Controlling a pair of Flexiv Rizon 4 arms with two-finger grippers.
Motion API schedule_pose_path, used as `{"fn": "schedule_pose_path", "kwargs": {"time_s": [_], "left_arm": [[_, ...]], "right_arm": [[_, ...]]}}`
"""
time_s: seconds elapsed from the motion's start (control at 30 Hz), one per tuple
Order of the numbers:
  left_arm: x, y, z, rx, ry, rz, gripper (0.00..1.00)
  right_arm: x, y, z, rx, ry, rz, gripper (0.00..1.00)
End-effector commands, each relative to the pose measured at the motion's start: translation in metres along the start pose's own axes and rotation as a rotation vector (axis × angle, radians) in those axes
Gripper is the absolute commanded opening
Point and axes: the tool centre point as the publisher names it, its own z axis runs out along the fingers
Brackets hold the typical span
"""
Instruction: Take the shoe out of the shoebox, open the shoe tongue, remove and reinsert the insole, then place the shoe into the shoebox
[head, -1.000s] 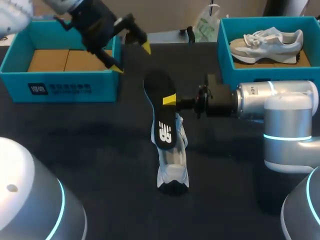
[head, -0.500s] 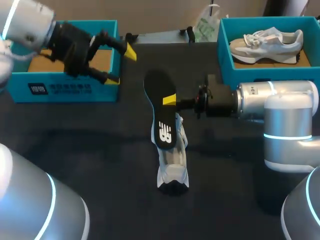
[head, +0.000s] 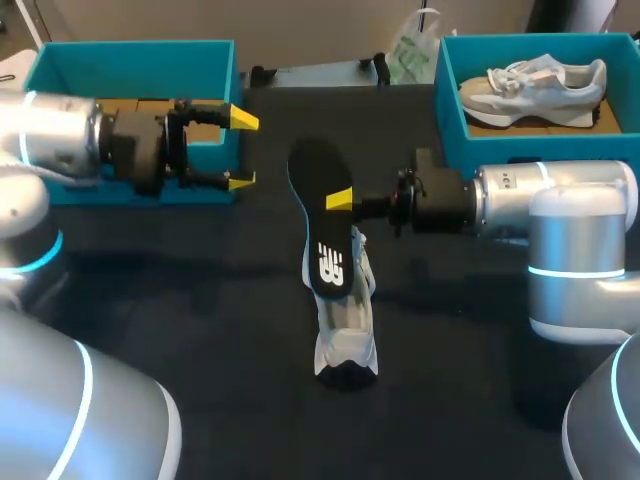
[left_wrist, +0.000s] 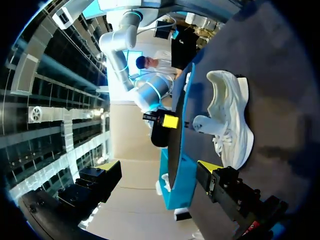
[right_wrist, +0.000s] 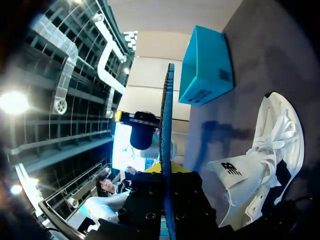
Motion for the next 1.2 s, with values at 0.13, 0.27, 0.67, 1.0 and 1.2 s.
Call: {"fn": "schedule_pose_path", "kwargs": {"time_s": [0.13,0.27,0.67,1.0,1.2], "left_arm": [[0.013,-0.015,0.026,-0.069,-0.187,0.001,1.0],[0.013,-0.016,0.029,-0.047,-0.09,0.019,1.0],[0.018,-0.019,0.04,-0.039,-0.076,0.026,1.0],[0.024,-0.016,0.065,-0.074,-0.024,0.054,0.8],[0.026,-0.017,0.077,-0.094,-0.034,0.048,0.7]], "right_arm": [[0.0,-0.001,0.002,-0.003,-0.002,0.0,0.0],[0.0,-0.001,0.002,-0.003,-0.002,0.0,0.0],[0.0,-0.001,0.002,-0.003,-0.002,0.0,0.0],[0.0,-0.001,0.002,-0.003,-0.002,0.0,0.0],[0.0,-0.001,0.002,-0.003,-0.002,0.0,0.0]]}}
